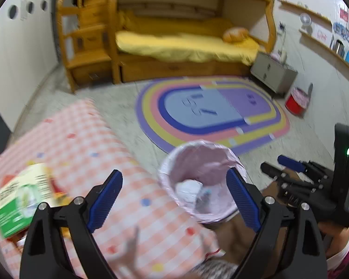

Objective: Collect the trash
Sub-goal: 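Bring both open tools back over the table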

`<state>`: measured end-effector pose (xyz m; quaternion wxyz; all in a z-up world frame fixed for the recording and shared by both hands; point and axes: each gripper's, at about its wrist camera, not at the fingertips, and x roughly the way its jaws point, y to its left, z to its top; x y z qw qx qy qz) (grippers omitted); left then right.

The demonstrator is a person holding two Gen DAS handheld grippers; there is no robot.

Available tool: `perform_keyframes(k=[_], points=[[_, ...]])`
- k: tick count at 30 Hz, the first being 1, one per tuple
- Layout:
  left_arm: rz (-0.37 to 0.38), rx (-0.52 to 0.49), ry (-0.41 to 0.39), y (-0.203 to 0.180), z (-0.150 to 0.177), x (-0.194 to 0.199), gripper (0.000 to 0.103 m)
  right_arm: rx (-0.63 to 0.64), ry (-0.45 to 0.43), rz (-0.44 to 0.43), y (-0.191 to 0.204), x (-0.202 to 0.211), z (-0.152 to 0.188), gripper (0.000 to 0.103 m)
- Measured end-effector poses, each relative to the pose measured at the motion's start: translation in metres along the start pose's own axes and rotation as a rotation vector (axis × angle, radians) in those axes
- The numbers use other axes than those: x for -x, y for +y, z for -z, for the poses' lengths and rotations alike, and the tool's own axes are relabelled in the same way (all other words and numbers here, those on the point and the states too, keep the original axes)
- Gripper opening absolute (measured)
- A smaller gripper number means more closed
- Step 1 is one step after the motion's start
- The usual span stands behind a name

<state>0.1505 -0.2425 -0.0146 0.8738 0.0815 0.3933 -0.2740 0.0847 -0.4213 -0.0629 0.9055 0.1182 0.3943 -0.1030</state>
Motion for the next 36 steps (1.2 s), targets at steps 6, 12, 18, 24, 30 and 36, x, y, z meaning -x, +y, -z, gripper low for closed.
perform_keyframes(k=[6, 12, 18, 24, 30, 36], points=[[-0.140, 0.099, -0.090, 0.044, 0.021, 0.076, 0.089, 0.094, -0.109, -0.155, 0.072, 0.049, -0.008, 0.055], [-0.245, 0.158, -0.152, 0.073, 0.043, 0.138, 0.091, 0.156, -0.155, -0.273, 0.128, 0.086, -0.009, 0.057], [-0.357, 0.218, -0.196, 0.104, 0.077, 0.183, 0.093, 0.222, -0.158, -0.328, 0.176, 0.101, -0.004, 0.057], [-0.456, 0.302, -0.193, 0.140, 0.112, 0.211, 0.094, 0.321, -0.158, -0.372, 0.234, 0.108, 0.009, 0.057], [-0.492, 0.367, -0.173, 0.169, 0.142, 0.224, 0.094, 0.377, -0.157, -0.384, 0.266, 0.119, 0.018, 0.057], [-0.570, 0.423, -0.167, 0.194, 0.164, 0.233, 0.094, 0.422, -0.123, -0.387, 0.290, 0.118, 0.034, 0.057]])
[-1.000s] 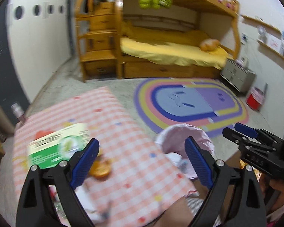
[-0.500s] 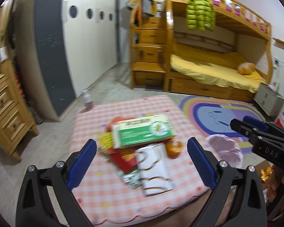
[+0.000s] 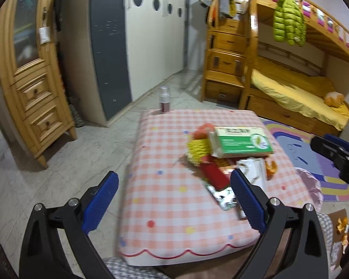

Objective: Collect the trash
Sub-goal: 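Bring both open tools back over the table, then grasp the white paper bag with gold lines with the right tool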

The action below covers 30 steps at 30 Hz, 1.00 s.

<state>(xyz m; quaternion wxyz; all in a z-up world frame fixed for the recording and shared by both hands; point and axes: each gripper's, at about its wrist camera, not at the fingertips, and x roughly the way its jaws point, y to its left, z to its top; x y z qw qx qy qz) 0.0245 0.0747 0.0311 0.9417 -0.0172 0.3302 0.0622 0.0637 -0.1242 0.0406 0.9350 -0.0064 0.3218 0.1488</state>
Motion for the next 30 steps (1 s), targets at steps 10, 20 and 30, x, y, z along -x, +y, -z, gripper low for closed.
perform_keyframes(k=[10, 20, 30], points=[[-0.050, 0.032, 0.004, 0.026, 0.008, 0.001, 0.094, 0.036, 0.116, 0.002, 0.021, -0.042, 0.027, 0.060], [0.008, 0.068, 0.056, 0.024, 0.022, -0.022, 0.094, 0.168, 0.208, 0.105, 0.024, -0.097, 0.063, 0.083], [-0.014, 0.040, 0.054, 0.014, 0.021, -0.031, 0.094, 0.183, 0.293, 0.155, 0.017, -0.138, 0.084, 0.081]])
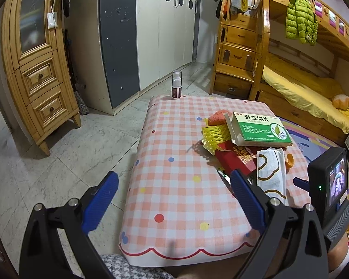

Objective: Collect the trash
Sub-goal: 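Grasp the white paper bag with gold lines with the right tool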

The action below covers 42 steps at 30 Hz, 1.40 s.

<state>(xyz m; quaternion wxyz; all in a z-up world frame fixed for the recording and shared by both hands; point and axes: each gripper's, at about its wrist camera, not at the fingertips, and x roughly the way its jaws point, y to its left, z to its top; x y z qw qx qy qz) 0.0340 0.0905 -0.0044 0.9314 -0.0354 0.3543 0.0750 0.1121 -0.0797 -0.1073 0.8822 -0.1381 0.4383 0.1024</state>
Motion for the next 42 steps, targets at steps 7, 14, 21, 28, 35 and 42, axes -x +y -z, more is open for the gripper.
perform_keyframes(k=[7, 14, 21, 28, 35, 42], points=[[-0.002, 0.001, 0.010, -0.001, -0.003, -0.006, 0.094, -0.034, -0.023, 0.029, -0.018, 0.005, 0.000, 0.077], [0.028, -0.036, 0.014, -0.010, -0.003, -0.012, 0.094, -0.088, -0.114, -0.049, -0.038, 0.039, -0.001, 0.077], [0.047, -0.037, 0.008, -0.012, -0.003, -0.021, 0.094, -0.130, -0.186, -0.087, -0.061, 0.066, 0.005, 0.078], [0.062, -0.036, 0.062, -0.019, 0.001, -0.047, 0.094, -0.165, -0.116, -0.164, -0.065, 0.045, 0.016, 0.057], [0.056, -0.052, 0.075, -0.023, 0.004, -0.052, 0.094, -0.214, -0.042, -0.215, -0.056, 0.003, 0.006, 0.076], [0.060, -0.064, 0.090, -0.028, 0.008, -0.055, 0.094, -0.226, -0.036, -0.257, -0.055, -0.001, 0.010, 0.039]])
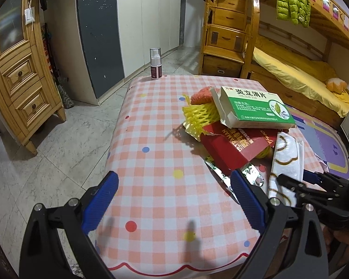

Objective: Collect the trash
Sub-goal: 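Grasp the white paper bag with gold lines with the right tool, then lower the left tool onto the green medicine box while the right tool holds the bag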

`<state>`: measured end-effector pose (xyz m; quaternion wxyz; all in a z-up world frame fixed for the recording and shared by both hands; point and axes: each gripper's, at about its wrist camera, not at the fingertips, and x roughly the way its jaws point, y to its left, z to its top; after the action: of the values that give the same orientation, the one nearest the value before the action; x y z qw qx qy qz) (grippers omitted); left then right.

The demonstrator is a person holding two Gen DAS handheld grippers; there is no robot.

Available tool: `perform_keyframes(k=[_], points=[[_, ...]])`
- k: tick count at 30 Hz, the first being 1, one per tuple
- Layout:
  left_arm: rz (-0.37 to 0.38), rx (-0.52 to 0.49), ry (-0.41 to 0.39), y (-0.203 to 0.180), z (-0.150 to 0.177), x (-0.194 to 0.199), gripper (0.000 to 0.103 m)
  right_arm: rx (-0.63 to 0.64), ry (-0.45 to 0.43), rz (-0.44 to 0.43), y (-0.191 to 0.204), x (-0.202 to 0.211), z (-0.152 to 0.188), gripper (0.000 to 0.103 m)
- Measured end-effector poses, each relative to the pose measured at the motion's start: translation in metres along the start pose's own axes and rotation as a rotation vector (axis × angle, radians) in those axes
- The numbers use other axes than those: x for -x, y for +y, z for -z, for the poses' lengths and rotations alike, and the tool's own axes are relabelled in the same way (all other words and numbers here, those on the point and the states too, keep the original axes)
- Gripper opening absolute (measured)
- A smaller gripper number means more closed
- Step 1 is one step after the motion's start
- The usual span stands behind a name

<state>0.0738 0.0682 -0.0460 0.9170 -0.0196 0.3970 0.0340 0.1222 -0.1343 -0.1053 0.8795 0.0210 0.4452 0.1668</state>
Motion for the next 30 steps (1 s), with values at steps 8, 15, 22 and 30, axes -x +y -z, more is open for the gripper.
perform_keyframes(k=[8, 15, 22, 30], points=[[0.030, -0.029, 0.007, -0.020, 0.001, 0.006, 0.094, -0.029, -0.093, -0.103, -0.009, 0.055, 0.000, 0.001], [0.059, -0.075, -0.003, -0.045, -0.010, 0.005, 0.095, 0.010, -0.251, 0.045, -0.023, 0.117, -0.018, 0.001], [0.079, -0.094, 0.014, -0.054, -0.033, -0.026, 0.075, -0.038, -0.256, 0.100, -0.058, 0.116, -0.021, 0.001], [0.107, -0.077, 0.031, -0.047, -0.065, -0.053, 0.058, -0.055, -0.231, 0.114, -0.066, 0.103, -0.020, 0.001]])
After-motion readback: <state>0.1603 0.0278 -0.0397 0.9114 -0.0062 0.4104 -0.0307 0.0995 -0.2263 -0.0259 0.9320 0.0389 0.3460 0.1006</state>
